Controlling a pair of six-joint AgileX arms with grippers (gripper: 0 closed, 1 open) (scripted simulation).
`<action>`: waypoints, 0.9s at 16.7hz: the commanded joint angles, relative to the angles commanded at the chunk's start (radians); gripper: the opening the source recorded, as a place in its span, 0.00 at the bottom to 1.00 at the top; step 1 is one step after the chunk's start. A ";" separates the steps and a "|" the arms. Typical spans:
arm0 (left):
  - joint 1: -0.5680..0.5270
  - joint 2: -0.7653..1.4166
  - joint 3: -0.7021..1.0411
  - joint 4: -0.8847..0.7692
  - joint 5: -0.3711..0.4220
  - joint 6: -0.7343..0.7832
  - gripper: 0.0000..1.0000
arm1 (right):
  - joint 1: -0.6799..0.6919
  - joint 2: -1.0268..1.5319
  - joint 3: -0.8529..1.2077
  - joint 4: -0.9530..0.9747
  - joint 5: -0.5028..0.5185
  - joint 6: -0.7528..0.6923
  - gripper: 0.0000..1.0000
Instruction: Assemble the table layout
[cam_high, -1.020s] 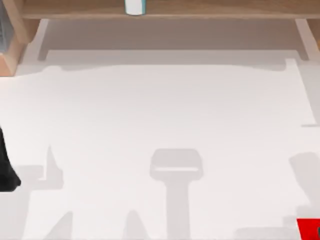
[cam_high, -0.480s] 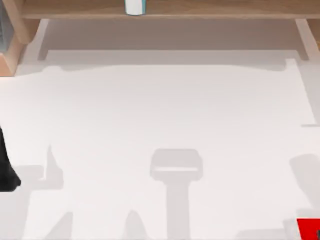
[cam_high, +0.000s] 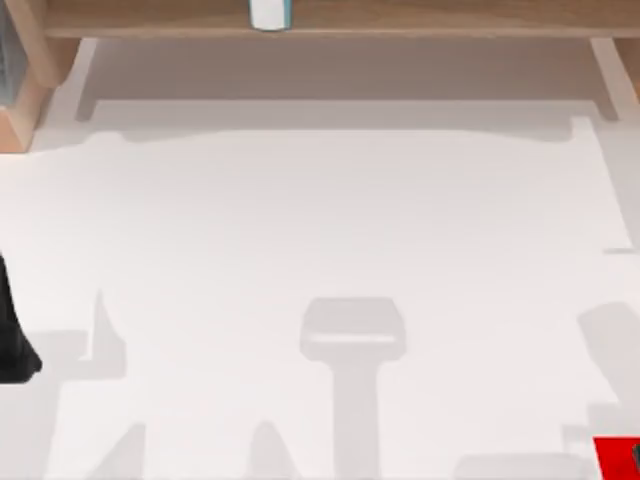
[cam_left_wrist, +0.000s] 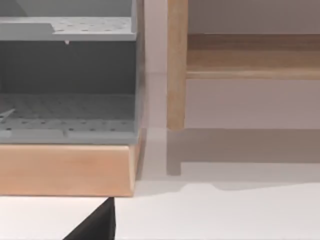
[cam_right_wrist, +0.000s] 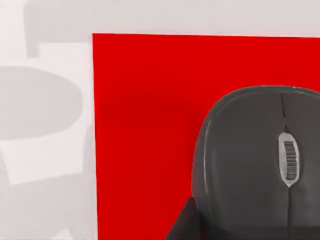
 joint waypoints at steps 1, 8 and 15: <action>0.000 0.000 0.000 0.000 0.000 0.000 1.00 | 0.000 -0.004 0.004 0.004 0.000 0.000 0.00; 0.000 0.000 0.000 0.000 0.000 0.000 1.00 | -0.001 -0.030 0.028 0.031 0.001 -0.001 0.00; 0.000 0.000 0.000 0.000 0.000 0.000 1.00 | 0.002 -0.035 0.033 0.048 0.000 -0.001 0.00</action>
